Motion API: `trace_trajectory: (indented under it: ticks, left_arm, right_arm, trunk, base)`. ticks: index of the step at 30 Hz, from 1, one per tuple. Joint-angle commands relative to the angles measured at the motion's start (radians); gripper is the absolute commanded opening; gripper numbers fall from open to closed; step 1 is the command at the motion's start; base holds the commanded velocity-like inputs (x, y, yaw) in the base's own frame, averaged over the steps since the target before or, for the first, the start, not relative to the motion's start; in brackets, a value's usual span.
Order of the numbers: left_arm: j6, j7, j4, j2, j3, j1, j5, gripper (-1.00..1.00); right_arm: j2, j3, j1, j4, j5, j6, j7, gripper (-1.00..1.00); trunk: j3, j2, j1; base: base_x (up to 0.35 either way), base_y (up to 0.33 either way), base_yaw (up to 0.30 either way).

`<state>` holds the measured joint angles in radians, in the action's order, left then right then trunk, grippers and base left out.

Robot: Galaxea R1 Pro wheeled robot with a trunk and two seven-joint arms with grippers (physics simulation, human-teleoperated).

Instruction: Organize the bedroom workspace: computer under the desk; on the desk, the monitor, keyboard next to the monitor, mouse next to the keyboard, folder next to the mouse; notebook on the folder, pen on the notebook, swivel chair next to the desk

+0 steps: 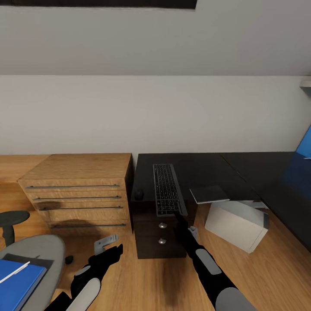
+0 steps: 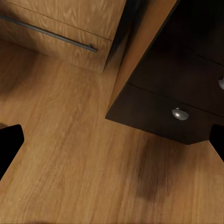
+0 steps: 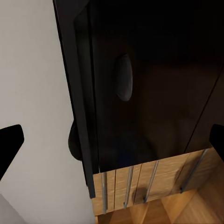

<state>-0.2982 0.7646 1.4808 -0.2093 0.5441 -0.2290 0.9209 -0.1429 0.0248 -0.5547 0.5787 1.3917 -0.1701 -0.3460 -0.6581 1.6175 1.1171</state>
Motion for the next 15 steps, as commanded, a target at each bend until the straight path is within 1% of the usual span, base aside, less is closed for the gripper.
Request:
trace_trajectory:
  ticks: [1, 4, 8, 15]
  left_arm:
    - [-0.002, 0.007, 0.001, -0.001, 0.002, -0.001, 0.004, 1.0]
    - [-0.002, 0.007, 0.001, -0.001, 0.002, -0.001, 0.004, 1.0]
    - [-0.001, 0.007, 0.001, -0.001, 0.003, -0.001, 0.003, 1.0]
    - [-0.001, 0.007, 0.001, -0.001, 0.002, -0.001, 0.004, 1.0]
  right_arm:
    - [0.0, 0.001, -0.001, 0.0, 0.01, -0.003, -0.002, 1.0]
    - [0.0, 0.001, -0.001, 0.0, 0.01, -0.003, -0.002, 1.0]
    - [0.0, 0.001, -0.001, 0.0, 0.011, -0.003, -0.002, 1.0]
    - [0.0, 0.001, -0.001, 0.0, 0.011, -0.003, -0.002, 1.0]
  trunk:
    - [-0.001, 0.0, 0.0]
    - [-0.001, 0.0, 0.0]
    - [-0.001, 0.0, 0.0]
    - [-0.001, 0.0, 0.0]
  base:
    - [0.0, 0.0, 0.0]
    - [0.023, 0.02, 0.0]
    - [0.152, 0.122, 0.0]
    - [0.048, 0.034, 0.0]
